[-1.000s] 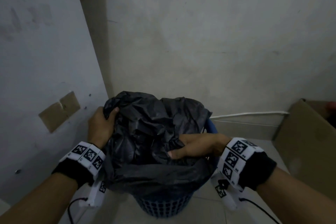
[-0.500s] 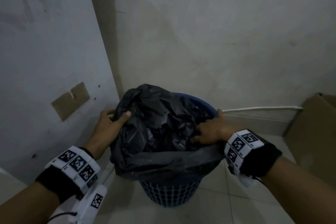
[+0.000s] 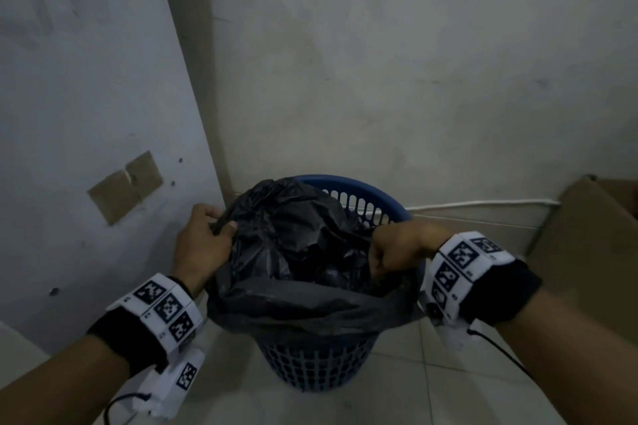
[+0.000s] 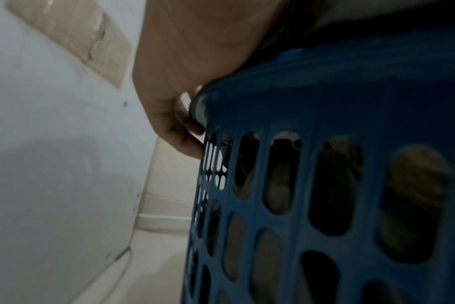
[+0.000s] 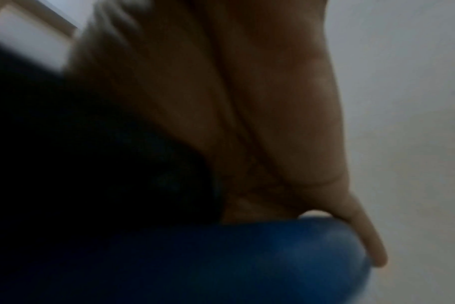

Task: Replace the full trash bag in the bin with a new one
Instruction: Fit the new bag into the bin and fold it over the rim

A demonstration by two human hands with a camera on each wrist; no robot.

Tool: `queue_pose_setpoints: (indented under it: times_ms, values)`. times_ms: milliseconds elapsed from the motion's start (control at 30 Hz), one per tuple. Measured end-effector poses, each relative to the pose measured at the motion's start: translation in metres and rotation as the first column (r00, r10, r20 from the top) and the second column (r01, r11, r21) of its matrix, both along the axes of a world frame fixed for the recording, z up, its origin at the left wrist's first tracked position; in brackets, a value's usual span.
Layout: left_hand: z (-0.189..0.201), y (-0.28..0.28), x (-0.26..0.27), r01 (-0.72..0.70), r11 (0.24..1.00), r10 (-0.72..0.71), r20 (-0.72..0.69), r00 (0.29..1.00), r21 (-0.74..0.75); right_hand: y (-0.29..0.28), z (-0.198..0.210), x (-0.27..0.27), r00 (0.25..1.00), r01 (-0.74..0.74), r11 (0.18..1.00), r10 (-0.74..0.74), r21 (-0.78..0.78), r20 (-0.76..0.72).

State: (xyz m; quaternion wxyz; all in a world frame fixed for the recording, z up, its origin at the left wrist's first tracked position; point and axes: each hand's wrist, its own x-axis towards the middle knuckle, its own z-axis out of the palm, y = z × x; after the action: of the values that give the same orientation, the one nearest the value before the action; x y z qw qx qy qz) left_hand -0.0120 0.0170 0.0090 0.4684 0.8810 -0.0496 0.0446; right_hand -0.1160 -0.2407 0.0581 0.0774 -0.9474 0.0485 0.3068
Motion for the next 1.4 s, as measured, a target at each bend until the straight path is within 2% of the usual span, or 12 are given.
queue_pose_setpoints:
  times_ms: [133, 267, 367, 467, 533, 667, 733, 800, 900, 1133, 1300, 1400]
  values:
    - [0.012, 0.009, 0.012, -0.023, 0.998, 0.016, 0.11, 0.994, 0.06, -0.01, -0.002, 0.004, 0.919, 0.171, 0.983, -0.185, 0.07, 0.349]
    - [0.028, 0.019, 0.021, -0.022, 1.0, 0.021, 0.114, 0.993, 0.013, -0.021, 0.002, 0.0, 0.586, 0.35, 0.909, -0.401, 0.226, 0.705]
    - [0.033, 0.023, 0.019, -0.049, 0.978, 0.036, -0.068, 0.997, -0.205, -0.032, 0.003, -0.005, 0.373, 0.335, 0.857, -0.502, 0.391, 0.78]
    - [0.038, 0.024, 0.002, -0.082, 0.868, -0.078, -0.298, 0.951, -0.49, -0.037, -0.003, -0.012, 0.254, 0.281, 0.812, -0.577, 0.512, 0.776]
    - [0.038, 0.026, -0.017, -0.067, 0.811, -0.193, -0.373, 0.908, -0.581, -0.034, -0.01, -0.022, 0.24, 0.247, 0.812, -0.579, 0.528, 0.779]
    - [0.033, 0.034, -0.05, -0.135, 0.852, -0.201, -0.553, 0.809, -0.506, -0.028, -0.021, -0.052, 0.225, 0.266, 0.73, -0.682, 0.63, 0.696]
    - [0.032, 0.042, -0.063, -0.123, 0.859, -0.252, -0.62, 0.743, -0.497, -0.029, -0.024, -0.069, 0.328, 0.363, 0.548, -0.832, 0.754, 0.447]
    - [0.031, 0.049, -0.075, -0.088, 0.843, -0.348, -0.663, 0.662, -0.531, -0.034, -0.028, -0.08, 0.5, 0.471, 0.279, -0.866, 0.837, 0.007]
    - [0.017, 0.051, -0.094, -0.134, 0.778, -0.42, -0.667, 0.615, -0.614, -0.039, -0.037, -0.087, 0.495, 0.484, 0.033, -0.834, 0.875, -0.243]
    - [-0.018, 0.042, -0.119, -0.094, 0.616, -0.517, -0.492, 0.7, -0.782, -0.016, -0.061, -0.082, 0.378, 0.27, 0.193, -0.922, 0.943, 0.081]
    - [-0.028, 0.036, -0.112, 0.154, 0.715, -0.535, -0.393, 0.748, -0.682, -0.018, -0.072, -0.078, 0.288, 0.165, 0.364, -0.907, 0.917, 0.308]
    - [-0.035, 0.034, -0.098, 0.207, 0.798, -0.472, -0.374, 0.799, -0.566, -0.025, -0.079, -0.075, 0.255, 0.148, 0.299, -0.932, 0.943, 0.256]
